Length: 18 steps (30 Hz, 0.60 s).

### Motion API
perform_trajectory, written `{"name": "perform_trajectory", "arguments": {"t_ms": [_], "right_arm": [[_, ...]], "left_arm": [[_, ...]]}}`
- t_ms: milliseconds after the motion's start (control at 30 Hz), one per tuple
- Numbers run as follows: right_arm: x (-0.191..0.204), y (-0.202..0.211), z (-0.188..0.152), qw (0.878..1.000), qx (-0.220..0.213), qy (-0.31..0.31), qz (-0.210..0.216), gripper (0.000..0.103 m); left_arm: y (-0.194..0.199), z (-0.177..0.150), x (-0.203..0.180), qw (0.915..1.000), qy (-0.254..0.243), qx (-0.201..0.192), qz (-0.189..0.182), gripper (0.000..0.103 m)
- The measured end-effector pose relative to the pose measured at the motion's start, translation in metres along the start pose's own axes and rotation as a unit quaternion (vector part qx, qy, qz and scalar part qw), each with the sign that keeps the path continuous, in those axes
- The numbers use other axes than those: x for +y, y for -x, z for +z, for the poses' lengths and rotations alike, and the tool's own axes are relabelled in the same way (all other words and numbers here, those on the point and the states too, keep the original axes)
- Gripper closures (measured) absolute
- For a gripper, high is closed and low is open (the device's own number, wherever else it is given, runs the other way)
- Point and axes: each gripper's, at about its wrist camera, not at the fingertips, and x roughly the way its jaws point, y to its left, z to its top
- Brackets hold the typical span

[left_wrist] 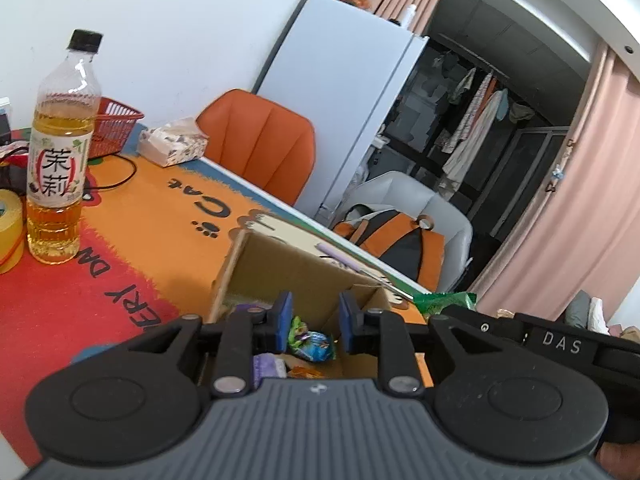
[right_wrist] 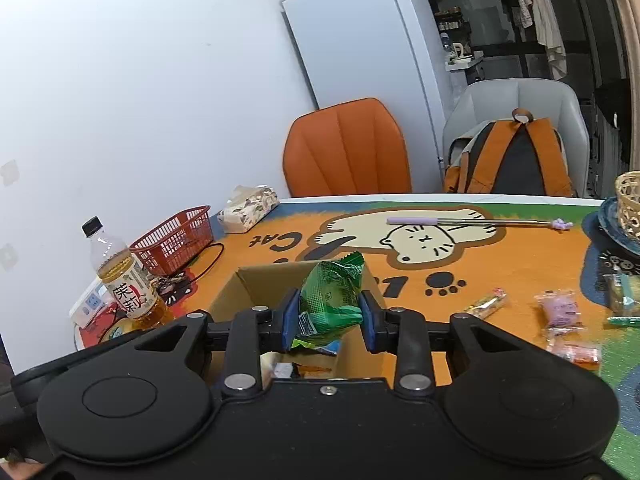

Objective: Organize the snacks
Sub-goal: 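Open both grippers to release the red snack and green candy into the box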

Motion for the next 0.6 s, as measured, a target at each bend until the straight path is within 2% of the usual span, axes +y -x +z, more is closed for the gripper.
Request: {"name": "perform_trajectory", "arguments": {"t_ms": [267, 367, 400, 500, 600], "right_arm": [[0.012, -0.016, 0.005, 1.0, 0.002, 0.009, 0.012, 0.07], [0.016, -0.018, 0.007, 1.0, -0.007, 0.014, 0.018, 0.061], [0.017, -0.017, 0.007, 1.0, -0.009, 0.013, 0.014, 0.051], [0.015, -0.013, 0.005, 1.0, -0.01, 0.01, 0.013, 0.049], [0.009, -0.008, 0.003, 1.0, -0.006, 0.002, 0.011, 0.049]], "left_arm": [[0.007, 0.0, 0.011, 0.9998, 0.006, -0.001, 0.019, 0.076], [0.009, 0.002, 0.014, 0.9996, 0.009, 0.002, 0.026, 0.067], [0.009, 0.002, 0.015, 0.9995, 0.008, 0.002, 0.029, 0.062], [0.013, 0.002, 0.014, 0.9994, 0.004, 0.002, 0.035, 0.048], [0.016, 0.001, 0.01, 0.9994, 0.003, 0.003, 0.036, 0.04]]}}
